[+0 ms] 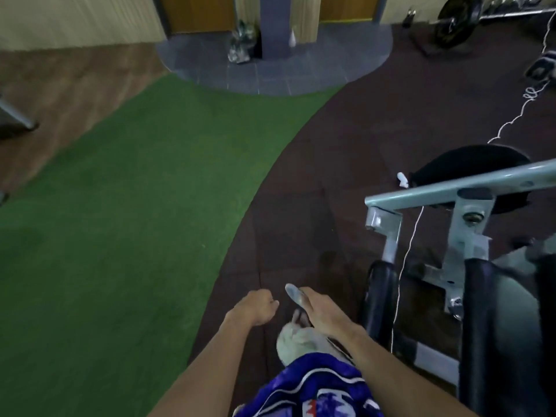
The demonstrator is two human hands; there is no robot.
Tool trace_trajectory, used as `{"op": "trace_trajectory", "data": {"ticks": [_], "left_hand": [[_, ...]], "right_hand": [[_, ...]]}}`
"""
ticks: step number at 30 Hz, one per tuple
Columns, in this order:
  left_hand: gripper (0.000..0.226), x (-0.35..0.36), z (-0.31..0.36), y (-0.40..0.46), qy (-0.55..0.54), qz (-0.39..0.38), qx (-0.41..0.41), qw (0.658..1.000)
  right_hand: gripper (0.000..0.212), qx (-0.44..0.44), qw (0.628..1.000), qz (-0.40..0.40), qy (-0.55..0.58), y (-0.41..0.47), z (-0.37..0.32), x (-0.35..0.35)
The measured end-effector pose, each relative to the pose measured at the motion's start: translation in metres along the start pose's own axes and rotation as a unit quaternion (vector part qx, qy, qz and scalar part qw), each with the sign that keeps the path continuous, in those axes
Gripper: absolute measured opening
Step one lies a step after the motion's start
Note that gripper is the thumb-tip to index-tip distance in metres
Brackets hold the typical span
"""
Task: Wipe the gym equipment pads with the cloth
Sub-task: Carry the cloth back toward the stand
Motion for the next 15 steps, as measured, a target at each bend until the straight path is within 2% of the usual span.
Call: {"op": "trace_trajectory", "data": {"ticks": [3,5,15], "left_hand": [[0.039,-0.072,0.03,0.07,0.008,0.011,0.0,1.0],[0.039,-0.122,0.054,0.115,0.006,0.018,0.0,1.0],[0.037,-0.335,0.181,0.292,-0.034,0.029,0.006,0.999]], "right_hand": [[0.046,-0.023,0.998,0.023,-0.059,0.083,-0.023,-0.063],[0.04,-0.025,0.997,0.025,-0.069,0.135,-0.04,-0.11],[0.043,-0.037,0.995,0.027,-0.093,0.331,-0.127,-0.341]]}}
Point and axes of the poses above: each hand's wrist, its own y-axis towards the middle knuckle, its own x-axis out of the palm, z = x × y, the point moved 2 cm from there along y, towards the middle knuckle, and after that the axes turned 2 degrees about -y, right-handed, at the moved point
